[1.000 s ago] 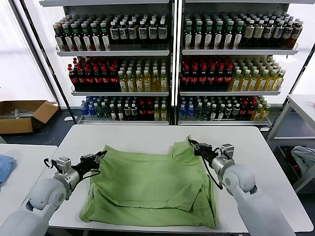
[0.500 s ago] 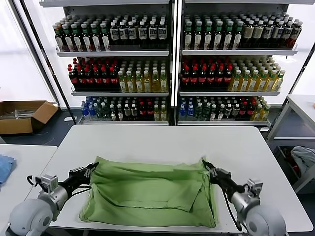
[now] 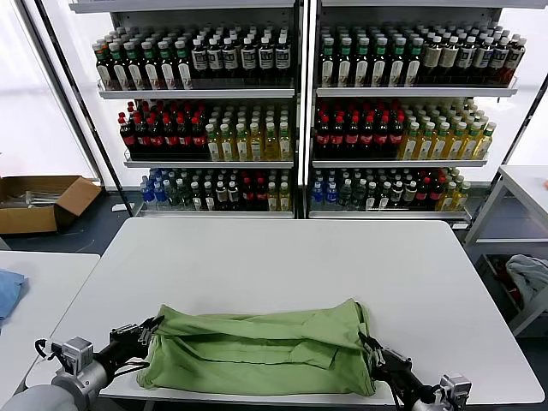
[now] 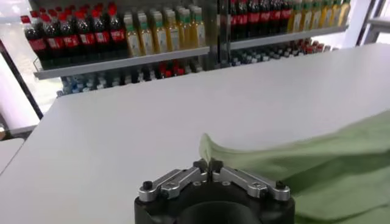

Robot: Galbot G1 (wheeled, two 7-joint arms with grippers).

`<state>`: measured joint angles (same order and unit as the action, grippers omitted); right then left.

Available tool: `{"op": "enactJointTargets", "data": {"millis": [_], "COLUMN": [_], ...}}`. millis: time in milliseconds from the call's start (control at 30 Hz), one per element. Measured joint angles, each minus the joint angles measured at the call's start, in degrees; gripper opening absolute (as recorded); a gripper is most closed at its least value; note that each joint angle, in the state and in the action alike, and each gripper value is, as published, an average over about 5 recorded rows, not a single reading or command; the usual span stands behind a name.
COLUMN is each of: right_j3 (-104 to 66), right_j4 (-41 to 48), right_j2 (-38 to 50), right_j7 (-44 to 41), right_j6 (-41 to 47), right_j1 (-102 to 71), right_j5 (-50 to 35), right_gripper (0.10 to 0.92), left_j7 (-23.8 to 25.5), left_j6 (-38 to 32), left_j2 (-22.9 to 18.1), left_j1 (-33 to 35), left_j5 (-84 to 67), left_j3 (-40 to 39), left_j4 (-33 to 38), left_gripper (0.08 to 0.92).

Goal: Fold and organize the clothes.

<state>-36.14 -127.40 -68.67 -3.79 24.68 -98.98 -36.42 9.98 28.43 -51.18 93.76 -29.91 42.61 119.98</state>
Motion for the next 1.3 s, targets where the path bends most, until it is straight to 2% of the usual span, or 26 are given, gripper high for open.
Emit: {"op": "enactJointTargets", "data": {"millis": [367,667,800,1033,1300], "right_j3": [-8.31,-15.26,-16.78,-18.61,-19.37], "right_j4": [2.61,4.84,5.28,5.42,5.62], "right_j2": [1.84,1.48,1.12,1.11,0.86], "right_j7": [-1.69,-3.59,-4.00,-4.67,-4.87], "right_j6": [-5.48,-10.83,-12.14,-13.55,-14.24], "right_j1": [1.13,0.54,-0.15,-1.10,-1.39], "right_j5": [0.53,0.97,1.30,1.64,2.00], "right_gripper": [0.561,0.797,0.820,0.823,0.823], "left_j7": [-0.45,-6.50,-10.73,-17.97,-22.64], "left_j6": [1.21,0.55,0.18,-0.46,-0.47], "left_j2": [0.87,-2.41,-5.34,-10.39,-13.95], "left_j1": [6.03,6.90,5.79,3.03,1.88], "left_j5": [0.08,-4.12,-4.45,-3.19,-0.90], "left_j3": [6.51,6.52,3.38,-2.89,-7.60], "left_j4": [3.27,5.96,5.43,3.45,2.05], "left_gripper": [0.517,0.771,0.818,0.823,0.816]}}
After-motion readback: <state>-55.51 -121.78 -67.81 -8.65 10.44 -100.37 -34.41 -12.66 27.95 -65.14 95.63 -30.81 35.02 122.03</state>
